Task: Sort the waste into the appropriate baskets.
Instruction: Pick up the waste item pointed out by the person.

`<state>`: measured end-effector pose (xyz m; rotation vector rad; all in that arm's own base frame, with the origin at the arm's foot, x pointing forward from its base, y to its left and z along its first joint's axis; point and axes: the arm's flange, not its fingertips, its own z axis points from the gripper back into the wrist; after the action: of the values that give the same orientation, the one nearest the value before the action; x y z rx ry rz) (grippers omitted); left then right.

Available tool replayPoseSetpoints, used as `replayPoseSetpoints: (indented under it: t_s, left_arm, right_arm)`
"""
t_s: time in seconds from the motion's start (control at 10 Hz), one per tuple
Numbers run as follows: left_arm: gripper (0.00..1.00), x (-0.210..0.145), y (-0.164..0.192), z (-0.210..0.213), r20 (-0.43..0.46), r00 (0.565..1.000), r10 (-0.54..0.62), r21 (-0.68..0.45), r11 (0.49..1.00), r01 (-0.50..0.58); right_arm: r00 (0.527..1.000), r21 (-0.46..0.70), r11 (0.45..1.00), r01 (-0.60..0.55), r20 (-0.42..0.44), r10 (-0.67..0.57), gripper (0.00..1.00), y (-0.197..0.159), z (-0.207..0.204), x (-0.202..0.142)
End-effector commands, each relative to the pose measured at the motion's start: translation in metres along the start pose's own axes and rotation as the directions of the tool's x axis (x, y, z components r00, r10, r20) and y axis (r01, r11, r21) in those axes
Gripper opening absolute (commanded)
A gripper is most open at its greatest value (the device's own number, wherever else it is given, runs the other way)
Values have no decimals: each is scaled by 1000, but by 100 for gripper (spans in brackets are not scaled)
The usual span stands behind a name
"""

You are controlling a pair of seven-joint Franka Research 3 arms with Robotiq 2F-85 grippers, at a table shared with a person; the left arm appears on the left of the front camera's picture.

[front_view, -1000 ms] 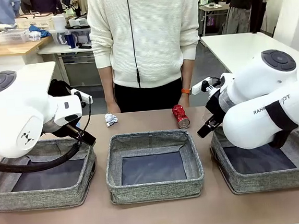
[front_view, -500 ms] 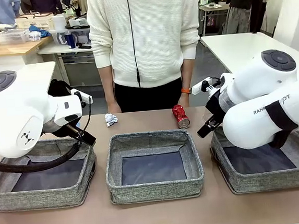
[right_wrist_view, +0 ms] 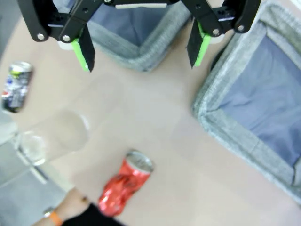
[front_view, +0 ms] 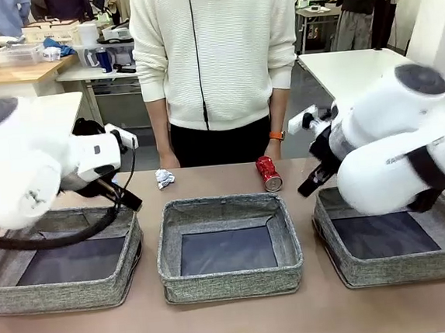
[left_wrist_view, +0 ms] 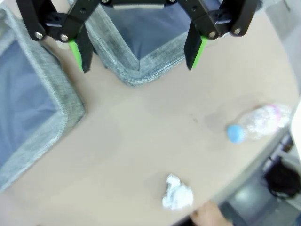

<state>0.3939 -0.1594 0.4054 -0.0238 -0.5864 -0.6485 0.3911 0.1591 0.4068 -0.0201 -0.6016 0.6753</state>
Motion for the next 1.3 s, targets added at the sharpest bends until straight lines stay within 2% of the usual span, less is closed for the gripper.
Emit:
replayPoseSetpoints:
  t_s: [0.0,0.1,0.2,0.3,0.4,0.5,0.6,0.7,0.8,0.9,1.0,1.1,1.2]
  left_arm:
    - [100,-16,-22,117,82,994,-78,-10,997,79]
    - [100,-28,-37,157,115,988,-100,-9,995,102]
    - [100,-46,-48,181,134,983,-128,54,991,121]
    - [100,-58,-53,189,170,974,-148,59,988,140]
    - [100,-53,-45,178,196,974,-116,171,982,83]
    - [100,16,-40,197,155,980,-125,45,992,119]
    - [100,11,-41,221,184,974,-133,85,989,119]
    - [100,12,-32,213,156,981,-118,-27,992,124]
    - [100,11,-16,206,114,988,-100,-180,976,120]
    - [100,8,5,199,121,991,-57,-472,875,108]
    - [100,3,26,188,123,992,25,-735,674,74]
    - [100,-3,45,169,69,983,171,-828,560,-40]
    - [100,-9,58,161,19,950,312,-860,489,-144]
  right_arm:
    - [1000,-18,1000,-5,-2,5,100,13,112,5]
    - [999,-19,1000,-6,-42,5,100,26,151,-4]
    - [1000,-59,998,-30,-3,30,100,39,174,-18]
    - [999,-109,994,21,51,-16,100,42,186,-32]
    - [1000,-44,999,-31,1,31,100,16,145,7]
    - [1000,-71,997,-21,22,22,100,26,184,1]
    - [999,-11,1000,-28,-20,28,100,22,170,-1]
    - [1000,158,987,6,5,-7,100,15,163,-3]
    - [988,362,924,125,44,-151,100,3,161,-4]
    - [942,596,753,278,-18,-334,100,-8,162,-2]
    - [897,760,542,360,-121,-425,100,-21,164,-4]
    - [844,850,339,404,-204,-496,100,-35,164,-10]
    - [798,863,250,439,-247,-549,100,-47,161,-17]
